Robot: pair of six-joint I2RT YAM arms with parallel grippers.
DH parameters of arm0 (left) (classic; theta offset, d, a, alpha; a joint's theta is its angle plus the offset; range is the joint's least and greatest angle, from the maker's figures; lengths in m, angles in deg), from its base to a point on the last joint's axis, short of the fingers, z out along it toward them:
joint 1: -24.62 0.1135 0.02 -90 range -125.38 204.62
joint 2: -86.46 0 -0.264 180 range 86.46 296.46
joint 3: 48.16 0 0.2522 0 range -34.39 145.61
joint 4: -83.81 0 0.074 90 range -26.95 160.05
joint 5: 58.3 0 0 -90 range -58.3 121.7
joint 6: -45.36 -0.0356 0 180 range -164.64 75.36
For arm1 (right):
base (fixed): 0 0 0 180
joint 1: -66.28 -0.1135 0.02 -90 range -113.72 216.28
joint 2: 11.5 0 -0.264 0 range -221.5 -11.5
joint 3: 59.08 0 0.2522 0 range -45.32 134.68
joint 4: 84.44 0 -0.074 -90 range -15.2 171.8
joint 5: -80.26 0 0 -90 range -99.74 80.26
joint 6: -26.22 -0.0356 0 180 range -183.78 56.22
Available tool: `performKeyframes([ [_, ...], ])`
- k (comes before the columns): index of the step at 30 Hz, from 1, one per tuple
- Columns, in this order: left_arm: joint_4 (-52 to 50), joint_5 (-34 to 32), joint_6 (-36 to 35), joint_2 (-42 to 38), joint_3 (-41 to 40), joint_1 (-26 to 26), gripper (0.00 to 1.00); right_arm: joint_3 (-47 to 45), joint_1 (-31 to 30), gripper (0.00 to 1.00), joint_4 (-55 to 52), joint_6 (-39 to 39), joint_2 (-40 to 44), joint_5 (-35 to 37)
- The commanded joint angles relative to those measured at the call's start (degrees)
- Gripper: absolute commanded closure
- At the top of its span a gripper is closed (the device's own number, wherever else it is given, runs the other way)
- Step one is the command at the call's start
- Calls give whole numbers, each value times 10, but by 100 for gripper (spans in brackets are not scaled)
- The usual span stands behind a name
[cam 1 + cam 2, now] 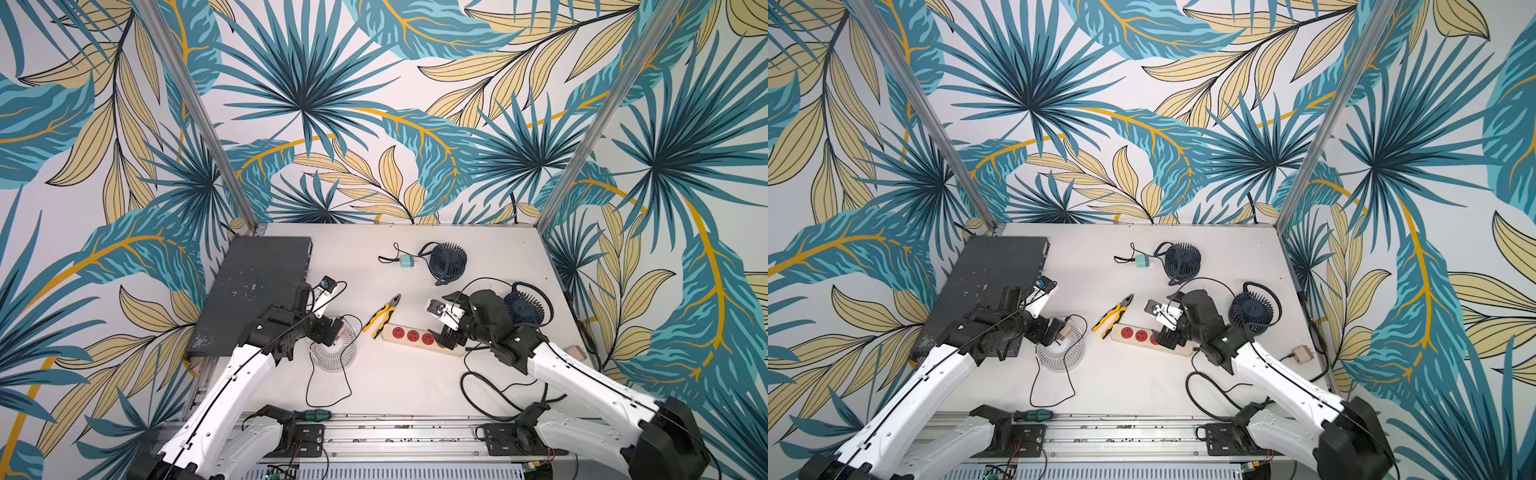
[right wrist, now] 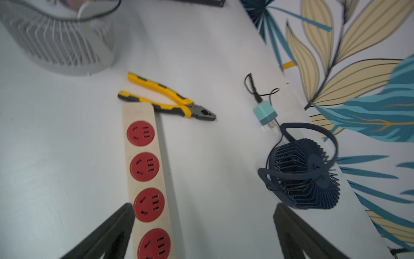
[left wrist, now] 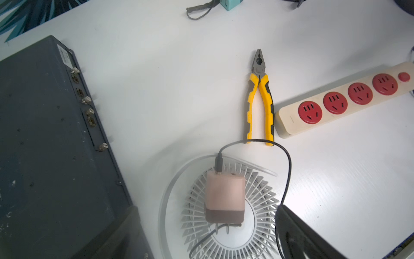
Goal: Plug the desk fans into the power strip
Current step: Place the socket at the center of the board, then pick up the plug from the center of the board.
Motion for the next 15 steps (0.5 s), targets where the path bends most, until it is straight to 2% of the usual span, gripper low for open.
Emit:
performKeyframes([
  [1, -21, 17, -46, -16, -13, -3, 3, -44, -1, 0, 91, -240, 73, 102],
  [3, -19, 2, -53, -11, -22, -8, 4, -54, -1, 0, 91, -314, 107, 139],
  [7, -5, -1, -53, 8, -28, -20, 6, -82, -1, 0, 92, -398, 152, 179],
  [15, 2, -27, -43, 66, -23, -32, 13, -137, -1, 0, 113, -476, 208, 227],
])
